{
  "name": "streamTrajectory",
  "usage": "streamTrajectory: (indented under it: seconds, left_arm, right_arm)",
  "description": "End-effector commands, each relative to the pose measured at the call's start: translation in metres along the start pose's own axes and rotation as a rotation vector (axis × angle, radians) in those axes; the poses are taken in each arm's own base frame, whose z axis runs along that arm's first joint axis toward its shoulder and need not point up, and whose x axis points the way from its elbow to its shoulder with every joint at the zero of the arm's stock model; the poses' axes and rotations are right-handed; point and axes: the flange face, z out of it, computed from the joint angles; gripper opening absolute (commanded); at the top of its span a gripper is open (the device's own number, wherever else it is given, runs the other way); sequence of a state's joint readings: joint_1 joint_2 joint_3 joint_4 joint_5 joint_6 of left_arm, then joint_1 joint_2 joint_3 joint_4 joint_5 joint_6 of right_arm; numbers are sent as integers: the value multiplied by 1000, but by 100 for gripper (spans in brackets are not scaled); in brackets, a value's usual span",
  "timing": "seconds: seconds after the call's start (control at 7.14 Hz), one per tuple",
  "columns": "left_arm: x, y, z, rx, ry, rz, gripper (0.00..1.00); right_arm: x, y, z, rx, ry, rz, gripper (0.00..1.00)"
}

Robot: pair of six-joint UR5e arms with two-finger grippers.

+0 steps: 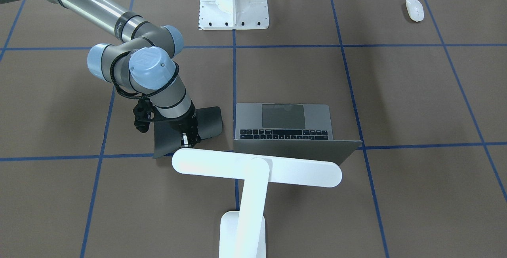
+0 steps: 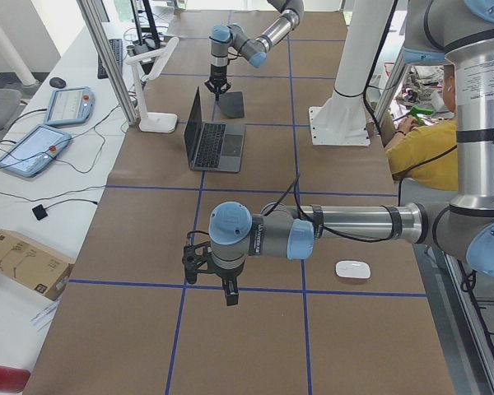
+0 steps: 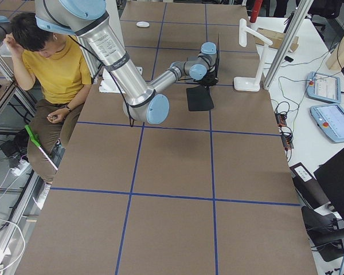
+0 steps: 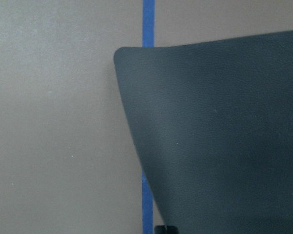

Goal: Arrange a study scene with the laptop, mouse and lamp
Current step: 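Press and adjust the mouse pad flat with the right gripper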

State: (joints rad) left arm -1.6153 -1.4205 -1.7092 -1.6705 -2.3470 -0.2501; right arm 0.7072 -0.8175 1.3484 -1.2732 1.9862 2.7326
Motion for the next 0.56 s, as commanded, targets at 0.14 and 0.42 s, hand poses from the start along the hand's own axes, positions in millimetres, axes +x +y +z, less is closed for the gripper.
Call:
streamTrajectory:
  seconds: [0.14, 0.42]
  left_arm:
    - [0, 0, 0, 1, 0, 1, 100]
    - [0, 0, 0, 1, 0, 1, 100]
  right_arm:
    - [0, 11, -1, 7, -55, 142, 0]
    - [1, 9, 5, 17, -58, 152, 0]
